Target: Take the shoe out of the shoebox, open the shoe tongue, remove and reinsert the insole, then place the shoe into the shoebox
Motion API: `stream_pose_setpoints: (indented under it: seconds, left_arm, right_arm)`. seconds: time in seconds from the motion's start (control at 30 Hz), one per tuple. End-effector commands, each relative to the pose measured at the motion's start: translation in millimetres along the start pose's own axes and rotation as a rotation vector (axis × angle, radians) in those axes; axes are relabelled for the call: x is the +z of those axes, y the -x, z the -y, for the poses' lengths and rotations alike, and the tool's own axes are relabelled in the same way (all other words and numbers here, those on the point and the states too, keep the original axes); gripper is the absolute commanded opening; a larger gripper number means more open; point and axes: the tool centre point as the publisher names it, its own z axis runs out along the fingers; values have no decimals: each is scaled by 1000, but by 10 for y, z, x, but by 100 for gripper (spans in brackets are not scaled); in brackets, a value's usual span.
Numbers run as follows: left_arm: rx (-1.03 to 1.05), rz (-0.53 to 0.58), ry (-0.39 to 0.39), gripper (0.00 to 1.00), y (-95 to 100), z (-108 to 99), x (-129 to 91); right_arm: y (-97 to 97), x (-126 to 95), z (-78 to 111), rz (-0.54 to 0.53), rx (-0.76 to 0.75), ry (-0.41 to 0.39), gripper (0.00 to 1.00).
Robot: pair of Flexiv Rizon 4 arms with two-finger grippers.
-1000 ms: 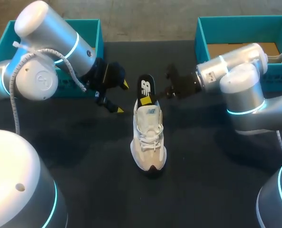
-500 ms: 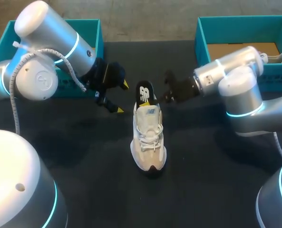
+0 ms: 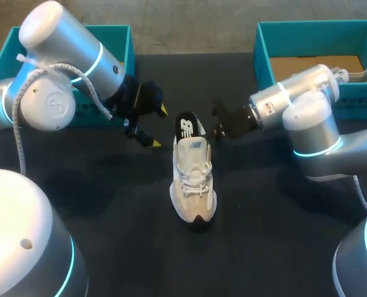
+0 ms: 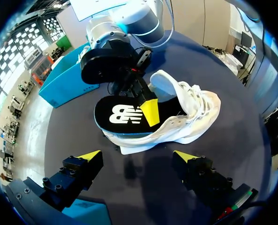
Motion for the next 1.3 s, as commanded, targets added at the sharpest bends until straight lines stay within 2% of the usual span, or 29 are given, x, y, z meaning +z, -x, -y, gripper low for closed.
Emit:
stream_pose_setpoints:
  seconds: [0.03, 0.23, 0.43, 0.5, 0.53, 0.7, 1.1, 1.27, 1.3]
  left_arm:
    - [0, -1, 2, 100, 2, 1, 0]
    - [0, -1, 2, 100, 2, 1, 0]
    - [0, -1, 2, 100, 2, 1, 0]
    - [0, -1, 2, 100, 2, 1, 0]
    - [0, -1, 2, 100, 2, 1, 0]
    - [0, -1, 2, 100, 2, 1, 0]
    - [0, -1, 2, 100, 2, 1, 0]
    - [0, -1, 2, 100, 2, 1, 0]
    - [0, -1, 2, 100, 2, 1, 0]
  right_arm:
    - [-109, -74, -68, 32, -10, -1, 23]
    - [-145, -183, -134, 69, -30, -6, 24]
    - [-90, -239, -163, 74, -35, -2, 21]
    - [-66, -239, -173, 66, -35, -6, 11]
    - [-57, -243, -172, 60, -34, -7, 0]
    - [-45, -224, -148, 17, -39, -19, 0]
    - [-106, -95, 104, -61, 17, -79, 0]
    - [-113, -73, 101, -57, 25, -95, 0]
    - [-119, -82, 83, -48, 17, -93, 4]
